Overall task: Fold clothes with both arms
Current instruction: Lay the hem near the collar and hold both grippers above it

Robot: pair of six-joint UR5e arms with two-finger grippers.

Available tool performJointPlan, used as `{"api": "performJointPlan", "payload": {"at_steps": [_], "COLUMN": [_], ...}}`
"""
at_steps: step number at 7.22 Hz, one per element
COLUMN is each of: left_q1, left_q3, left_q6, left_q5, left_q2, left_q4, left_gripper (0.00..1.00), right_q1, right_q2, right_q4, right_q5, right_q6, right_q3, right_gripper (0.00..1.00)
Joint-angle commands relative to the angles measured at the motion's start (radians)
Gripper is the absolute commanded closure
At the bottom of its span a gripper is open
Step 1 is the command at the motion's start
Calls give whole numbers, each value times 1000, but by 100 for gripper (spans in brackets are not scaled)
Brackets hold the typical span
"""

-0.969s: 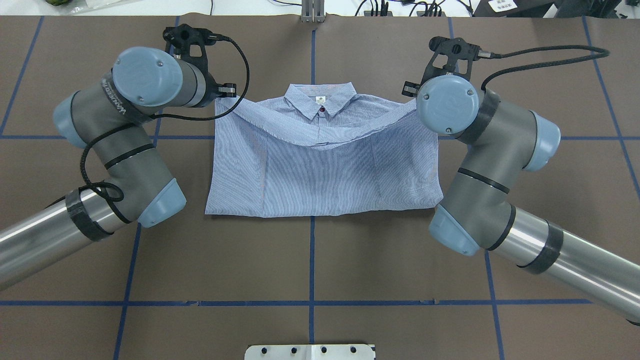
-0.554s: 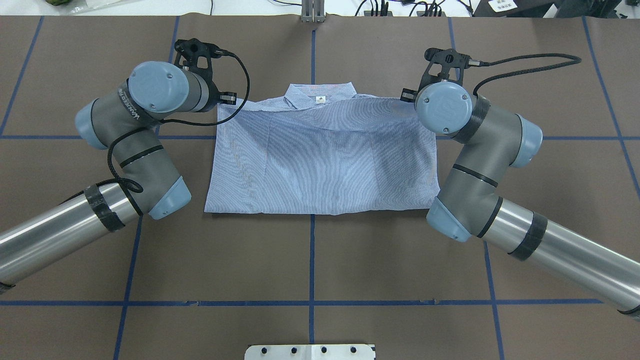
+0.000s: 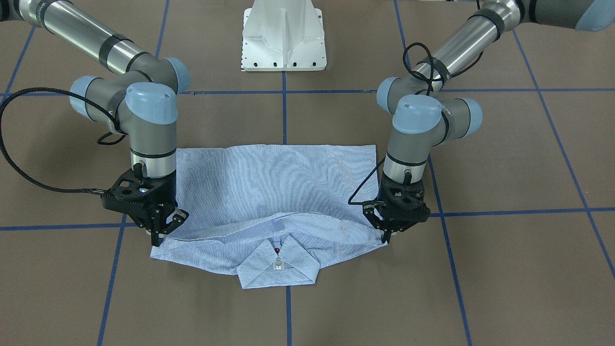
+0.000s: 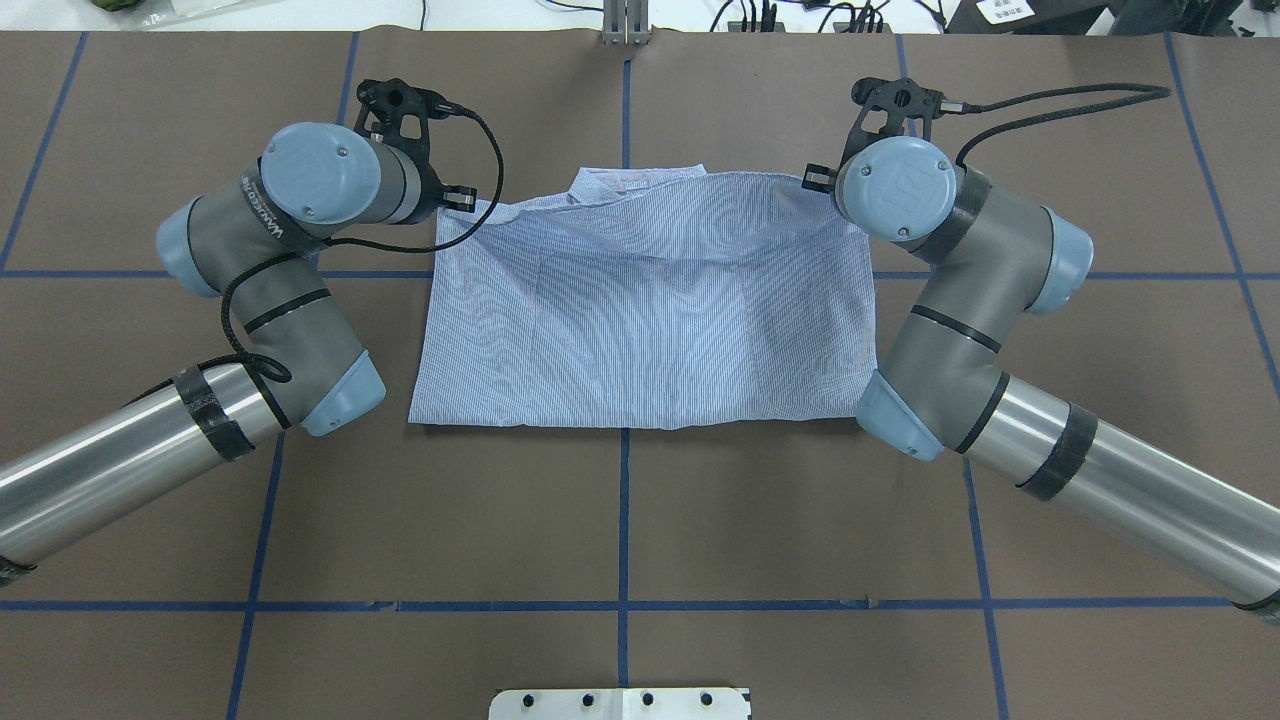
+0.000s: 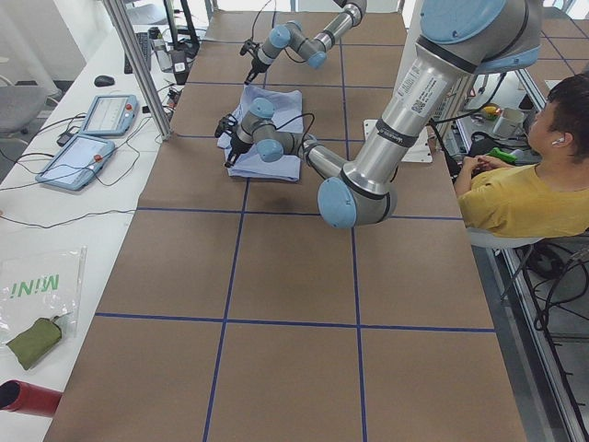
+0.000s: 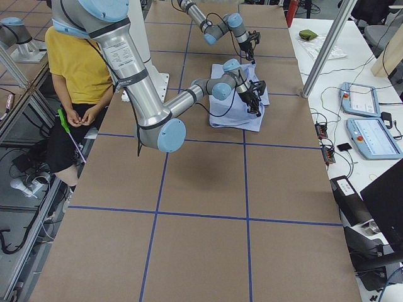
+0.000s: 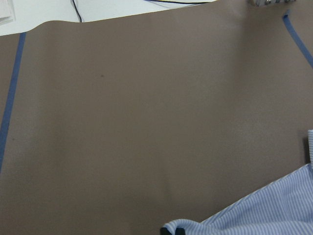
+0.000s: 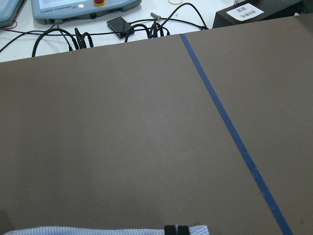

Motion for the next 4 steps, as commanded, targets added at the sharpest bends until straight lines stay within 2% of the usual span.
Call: {"api": "performJointPlan", "payload": {"at_steps": [1,4], "left_q1": [0,0], "left_q3": [0,6], "left_q6": [15,52], "left_q5": [-1,-3], "left_q2": [-1,1], "left_q4": [-1,2], "left_gripper": [100,100], "right_q1": [4,24], "right_q2": [1,2], "right_q4": [0,0], "right_q5": [19,54], "right_q6": [-9,-37], "right_q3": [-2,-32], "right_gripper": [100,100]}}
